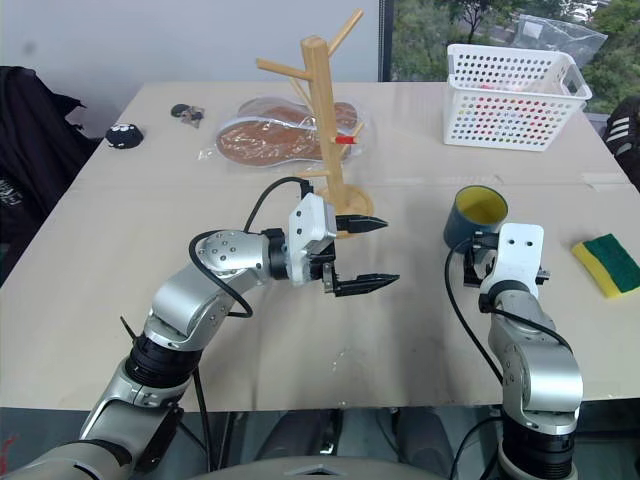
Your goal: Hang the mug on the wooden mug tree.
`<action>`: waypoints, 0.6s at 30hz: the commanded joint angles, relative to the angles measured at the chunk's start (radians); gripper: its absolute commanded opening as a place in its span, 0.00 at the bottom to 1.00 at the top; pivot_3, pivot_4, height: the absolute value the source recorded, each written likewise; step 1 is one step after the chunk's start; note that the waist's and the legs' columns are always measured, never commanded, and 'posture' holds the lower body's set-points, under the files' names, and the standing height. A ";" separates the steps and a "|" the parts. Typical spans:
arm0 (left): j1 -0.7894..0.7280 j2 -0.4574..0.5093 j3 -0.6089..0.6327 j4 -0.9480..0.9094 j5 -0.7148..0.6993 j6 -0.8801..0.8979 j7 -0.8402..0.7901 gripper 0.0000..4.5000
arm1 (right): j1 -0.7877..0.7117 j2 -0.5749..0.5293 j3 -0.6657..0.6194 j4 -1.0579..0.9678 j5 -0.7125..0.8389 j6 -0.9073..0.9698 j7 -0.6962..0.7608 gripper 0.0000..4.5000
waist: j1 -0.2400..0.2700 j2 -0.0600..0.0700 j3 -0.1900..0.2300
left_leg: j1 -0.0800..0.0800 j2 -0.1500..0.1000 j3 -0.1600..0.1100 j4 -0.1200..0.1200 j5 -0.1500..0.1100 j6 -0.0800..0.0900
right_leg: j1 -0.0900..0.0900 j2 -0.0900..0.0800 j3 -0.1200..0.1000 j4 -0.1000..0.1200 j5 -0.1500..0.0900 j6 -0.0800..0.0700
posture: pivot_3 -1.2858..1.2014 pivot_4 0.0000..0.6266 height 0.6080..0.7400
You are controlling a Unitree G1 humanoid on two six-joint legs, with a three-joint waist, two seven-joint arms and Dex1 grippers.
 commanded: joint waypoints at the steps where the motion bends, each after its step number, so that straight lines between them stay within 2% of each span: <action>1: -0.009 -0.002 0.013 -0.046 -0.008 -0.005 0.005 0.97 | -0.020 0.004 -0.025 -0.006 -0.030 -0.029 -0.014 0.98 | -0.002 0.000 0.000 | 0.000 0.000 0.000 0.000 0.000 0.000 | 0.000 0.000 0.000 0.000 0.000 0.000 | 0.52 0.24 1.00; 16: 0.026 -0.009 0.011 -0.115 0.039 0.113 0.162 0.97 | -0.091 0.064 -0.102 0.116 -0.036 -0.103 -0.013 0.98 | -0.003 0.000 0.000 | 0.000 0.000 0.000 -0.002 0.000 0.000 | -0.001 0.000 0.000 0.000 0.000 0.000 | 0.52 0.24 1.00; 18: 0.028 -0.016 0.009 -0.120 0.043 0.120 0.178 0.97 | -0.096 0.063 -0.106 0.131 -0.030 -0.115 -0.002 0.86 | -0.003 0.000 0.000 | 0.000 0.000 0.000 -0.002 0.000 0.000 | -0.001 0.000 0.001 0.000 0.000 0.000 | 0.52 0.24 1.00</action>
